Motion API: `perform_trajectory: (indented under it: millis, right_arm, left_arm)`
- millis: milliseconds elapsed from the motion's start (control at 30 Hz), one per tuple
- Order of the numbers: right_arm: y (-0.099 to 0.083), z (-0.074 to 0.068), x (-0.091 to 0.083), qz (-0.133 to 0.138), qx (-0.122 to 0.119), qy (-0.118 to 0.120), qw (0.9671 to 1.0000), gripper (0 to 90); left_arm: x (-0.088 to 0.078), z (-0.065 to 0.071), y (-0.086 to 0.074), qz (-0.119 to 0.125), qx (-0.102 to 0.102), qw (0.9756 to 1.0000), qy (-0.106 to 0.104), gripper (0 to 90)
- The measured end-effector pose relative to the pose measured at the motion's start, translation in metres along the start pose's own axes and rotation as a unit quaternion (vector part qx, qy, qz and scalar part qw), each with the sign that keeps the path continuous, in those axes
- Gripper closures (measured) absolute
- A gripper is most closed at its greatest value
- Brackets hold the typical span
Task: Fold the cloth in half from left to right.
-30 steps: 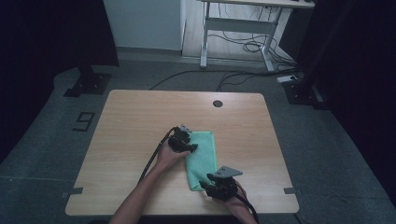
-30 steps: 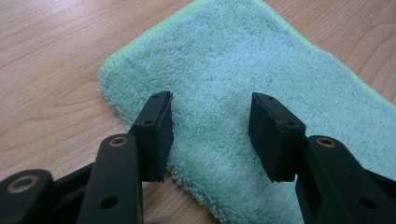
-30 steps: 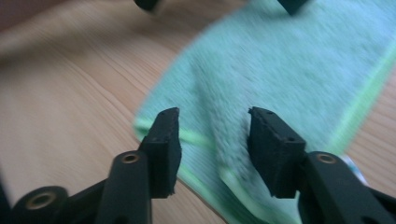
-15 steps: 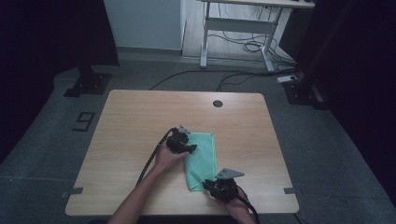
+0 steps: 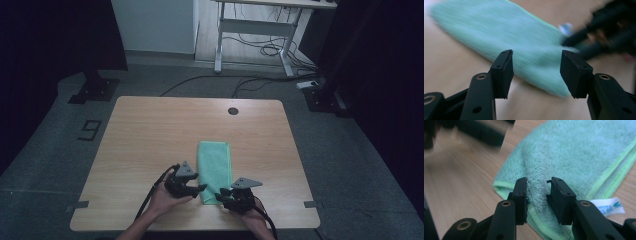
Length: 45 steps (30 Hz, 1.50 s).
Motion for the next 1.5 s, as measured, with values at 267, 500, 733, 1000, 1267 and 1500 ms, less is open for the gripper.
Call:
perform_trajectory:
  millis: [267,500,733,1000,1267,1500]
  right_arm:
    - [0.014,0.013,-0.006,0.019,0.016,-0.005,0.9997,62.7]
    - [0.018,0.019,-0.003,0.022,0.016,-0.012,0.9996,62.2]
    - [0.016,0.017,-0.006,0.022,0.026,0.009,0.9994,59.5]
    - [0.016,0.019,-0.002,0.010,0.020,-0.003,0.9997,57.1]
    - [0.028,0.024,-0.010,0.035,0.029,-0.010,0.9989,56.9]
    - [0.027,0.025,0.006,0.011,0.021,-0.025,0.9994,56.8]
  left_arm:
    - [0.017,0.015,-0.022,-0.024,-0.005,0.9994,0.023,44.0]
    - [0.017,0.016,-0.029,-0.020,-0.004,0.9996,0.017,70.4]
    - [0.005,0.018,-0.039,0.002,-0.005,1.0000,0.006,80.2]
    - [-0.008,0.018,-0.051,0.030,-0.007,0.9994,0.012,83.8]
    - [0.019,0.026,-0.037,-0.016,0.020,0.9991,0.035,54.2]
    - [0.020,0.026,-0.036,-0.016,0.023,0.9983,0.050,81.2]
Point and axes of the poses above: each handheld gripper's, and its own axes: x roughly forward along the jaws, y roughly out of its top, z roughly to its right, the point moved 4 cm from there along x, roughly forward along the jaws, and after that the axes turned 8 degrees about -y, right-handed, at the moved point
